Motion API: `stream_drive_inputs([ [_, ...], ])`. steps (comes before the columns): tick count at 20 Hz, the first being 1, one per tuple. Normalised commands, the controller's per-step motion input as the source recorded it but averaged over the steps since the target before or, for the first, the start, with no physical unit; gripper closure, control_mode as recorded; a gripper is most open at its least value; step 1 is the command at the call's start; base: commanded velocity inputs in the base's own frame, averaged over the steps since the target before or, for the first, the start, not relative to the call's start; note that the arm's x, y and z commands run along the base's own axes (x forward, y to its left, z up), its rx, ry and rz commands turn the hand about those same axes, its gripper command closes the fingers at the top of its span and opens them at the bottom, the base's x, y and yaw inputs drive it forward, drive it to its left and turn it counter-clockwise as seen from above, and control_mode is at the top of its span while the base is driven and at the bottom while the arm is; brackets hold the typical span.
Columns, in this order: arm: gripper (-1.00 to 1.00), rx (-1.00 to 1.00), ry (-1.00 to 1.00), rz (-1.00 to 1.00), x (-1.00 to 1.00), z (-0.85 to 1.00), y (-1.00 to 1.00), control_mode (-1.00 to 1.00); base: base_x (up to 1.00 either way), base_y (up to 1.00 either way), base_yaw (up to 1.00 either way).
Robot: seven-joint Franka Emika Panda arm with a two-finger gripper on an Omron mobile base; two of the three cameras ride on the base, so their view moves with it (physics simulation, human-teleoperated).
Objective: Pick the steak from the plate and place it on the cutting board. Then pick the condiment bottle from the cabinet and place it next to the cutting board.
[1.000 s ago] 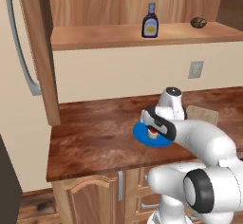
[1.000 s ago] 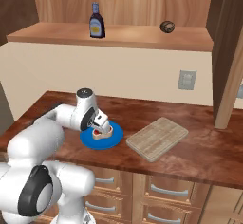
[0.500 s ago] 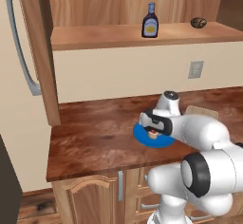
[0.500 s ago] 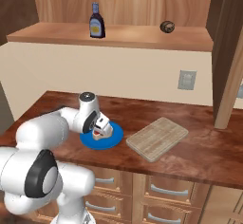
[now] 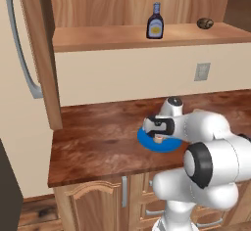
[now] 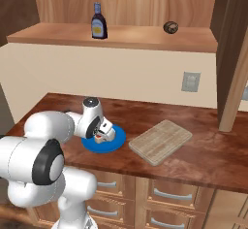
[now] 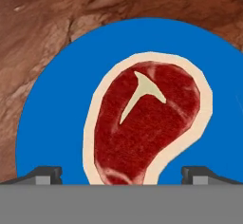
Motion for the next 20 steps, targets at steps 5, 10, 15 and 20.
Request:
stream_drive_inputs([
  [5,-1.0,0.0,-0.01,0.0,0.08,-0.19,0.0,-1.0,0.0,0.0,0.0],
  [10,-1.0,0.0,-0.01,0.0,0.08,-0.18,0.0,-1.0,0.0,0.0,0.0],
  [15,1.0,0.0,-0.01,0.0,0.05,-0.12,0.0,-1.0,0.0,0.0,0.0],
  [20,1.0,0.0,0.0,0.0,0.0,0.0,0.0,-1.0,0.0,0.0,0.0],
])
